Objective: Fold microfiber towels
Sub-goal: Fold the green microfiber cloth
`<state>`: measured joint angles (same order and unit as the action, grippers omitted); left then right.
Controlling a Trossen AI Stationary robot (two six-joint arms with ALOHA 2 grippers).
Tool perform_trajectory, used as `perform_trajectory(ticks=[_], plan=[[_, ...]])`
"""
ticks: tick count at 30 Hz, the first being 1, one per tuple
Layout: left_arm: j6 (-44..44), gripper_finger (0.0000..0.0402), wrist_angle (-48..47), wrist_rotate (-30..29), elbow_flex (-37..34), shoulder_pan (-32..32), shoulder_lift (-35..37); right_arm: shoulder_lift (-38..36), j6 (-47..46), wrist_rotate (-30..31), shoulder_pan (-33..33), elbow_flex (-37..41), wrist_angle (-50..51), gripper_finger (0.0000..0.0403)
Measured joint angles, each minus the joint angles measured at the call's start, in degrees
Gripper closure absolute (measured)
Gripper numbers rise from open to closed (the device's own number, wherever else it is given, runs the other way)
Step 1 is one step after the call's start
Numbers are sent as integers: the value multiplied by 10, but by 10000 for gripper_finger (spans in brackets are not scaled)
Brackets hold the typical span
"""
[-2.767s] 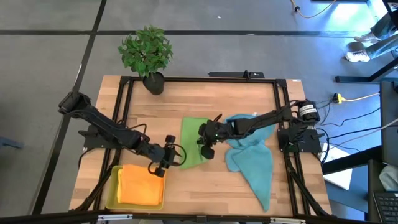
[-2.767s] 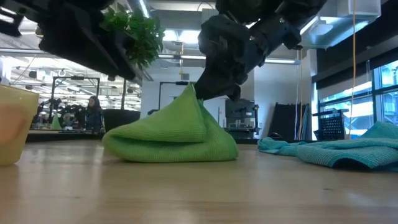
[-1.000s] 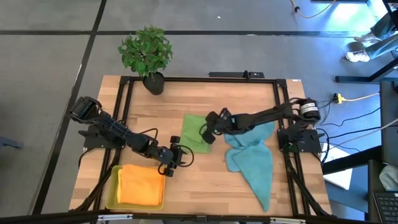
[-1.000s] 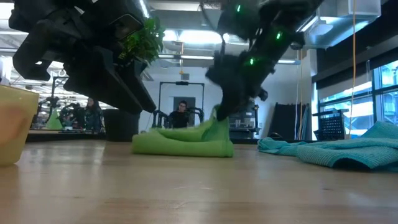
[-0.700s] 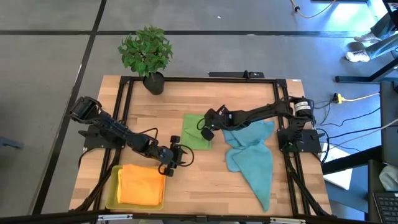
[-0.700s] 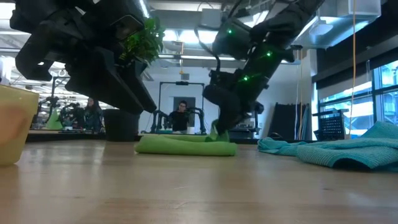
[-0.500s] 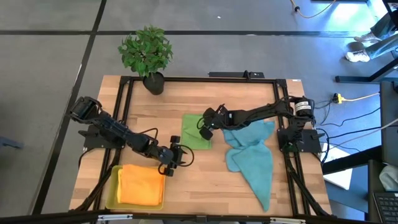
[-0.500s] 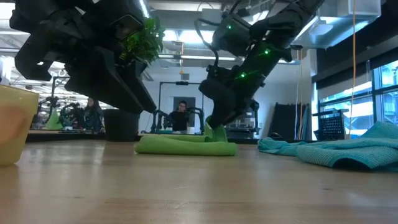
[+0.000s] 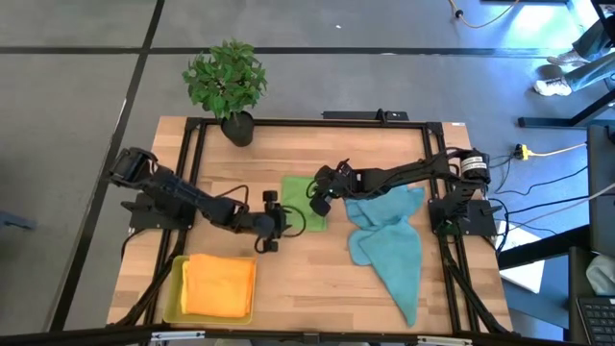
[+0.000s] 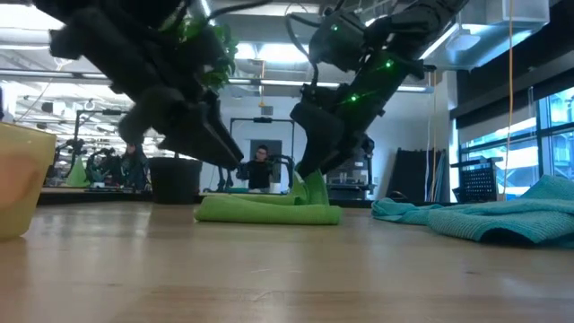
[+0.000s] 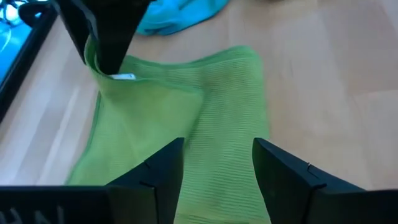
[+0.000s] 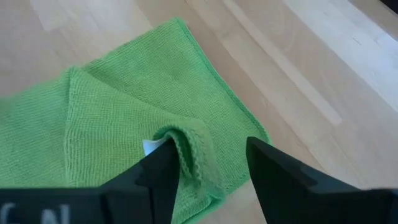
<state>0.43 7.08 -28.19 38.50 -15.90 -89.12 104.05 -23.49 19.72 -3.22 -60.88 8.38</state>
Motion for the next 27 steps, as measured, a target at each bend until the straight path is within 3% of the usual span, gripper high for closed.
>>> perform_trajectory(ticks=[5,12,21,27], plan=[[39,218,9,66,21,49,-10,0,-2,1,0,0,4,218],[107,219,12,88,58,91,-84,0,-2,22,0,0,4,218],[139,221,13,86,99,94,-152,0,0,14,0,0,6,218],[152,221,11,37,101,97,-155,-19,11,9,11,1,12,225]])
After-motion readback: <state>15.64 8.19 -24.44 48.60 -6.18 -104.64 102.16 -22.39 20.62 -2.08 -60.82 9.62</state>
